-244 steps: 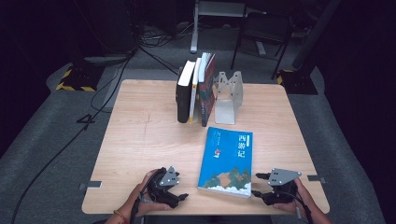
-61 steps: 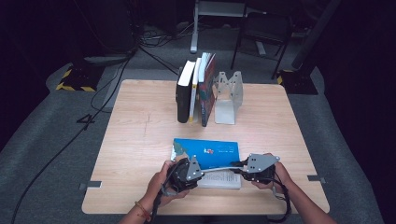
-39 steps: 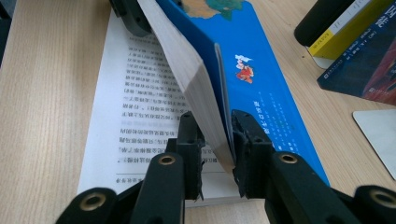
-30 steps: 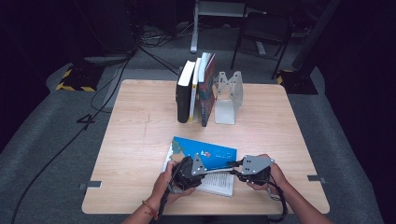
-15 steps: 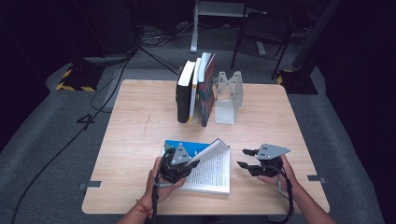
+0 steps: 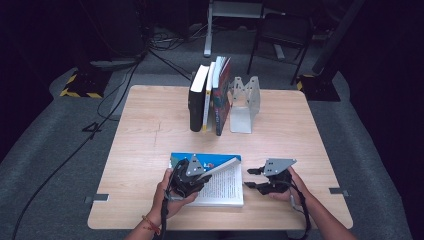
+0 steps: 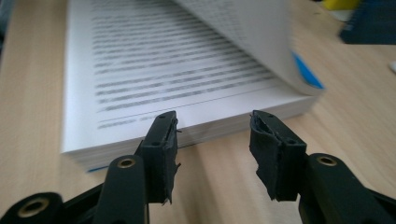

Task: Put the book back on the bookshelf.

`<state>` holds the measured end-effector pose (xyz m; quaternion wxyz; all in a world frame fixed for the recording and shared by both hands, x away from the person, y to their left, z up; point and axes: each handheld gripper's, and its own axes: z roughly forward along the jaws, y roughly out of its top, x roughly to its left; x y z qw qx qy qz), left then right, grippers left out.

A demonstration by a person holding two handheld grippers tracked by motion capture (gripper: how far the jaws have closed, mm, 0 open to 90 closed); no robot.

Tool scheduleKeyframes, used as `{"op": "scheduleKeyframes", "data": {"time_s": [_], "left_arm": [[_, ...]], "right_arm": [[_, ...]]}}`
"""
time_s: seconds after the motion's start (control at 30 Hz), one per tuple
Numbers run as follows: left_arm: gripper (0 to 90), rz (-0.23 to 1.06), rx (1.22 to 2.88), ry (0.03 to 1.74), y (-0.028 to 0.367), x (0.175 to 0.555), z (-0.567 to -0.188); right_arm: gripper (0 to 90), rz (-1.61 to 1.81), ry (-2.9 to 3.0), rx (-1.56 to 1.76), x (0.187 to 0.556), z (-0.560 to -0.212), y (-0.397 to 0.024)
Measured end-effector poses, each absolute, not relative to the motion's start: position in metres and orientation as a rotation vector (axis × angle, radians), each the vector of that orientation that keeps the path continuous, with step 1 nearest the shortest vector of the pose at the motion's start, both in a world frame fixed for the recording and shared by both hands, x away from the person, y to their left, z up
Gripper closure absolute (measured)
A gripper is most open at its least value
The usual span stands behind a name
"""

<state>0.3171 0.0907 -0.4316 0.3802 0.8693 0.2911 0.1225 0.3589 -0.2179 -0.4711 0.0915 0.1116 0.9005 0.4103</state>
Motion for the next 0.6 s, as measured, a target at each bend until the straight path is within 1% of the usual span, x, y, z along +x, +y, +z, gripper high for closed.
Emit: {"op": "scheduleKeyframes", "data": {"time_s": [0.2,0.33,0.43,0.53,0.6], "left_arm": [[79.5,0.304,2.253,0.695,0.09,0.314,-0.441],[79.2,0.303,2.262,0.68,0.09,0.313,-0.444],[78.2,0.296,2.266,0.679,0.09,0.311,-0.448],[75.2,0.31,2.286,0.666,0.087,0.308,-0.452],[75.1,0.31,2.285,0.664,0.088,0.308,-0.452]], "right_arm": [[48.8,1.177,2.76,0.238,0.337,-0.474,-0.218],[45.8,1.159,2.79,0.264,0.334,-0.481,-0.215],[41.4,1.171,2.779,0.292,0.335,-0.483,-0.211],[41.7,1.207,2.753,0.312,0.336,-0.48,-0.212],[42.2,1.143,2.777,0.282,0.335,-0.48,-0.211]]}}
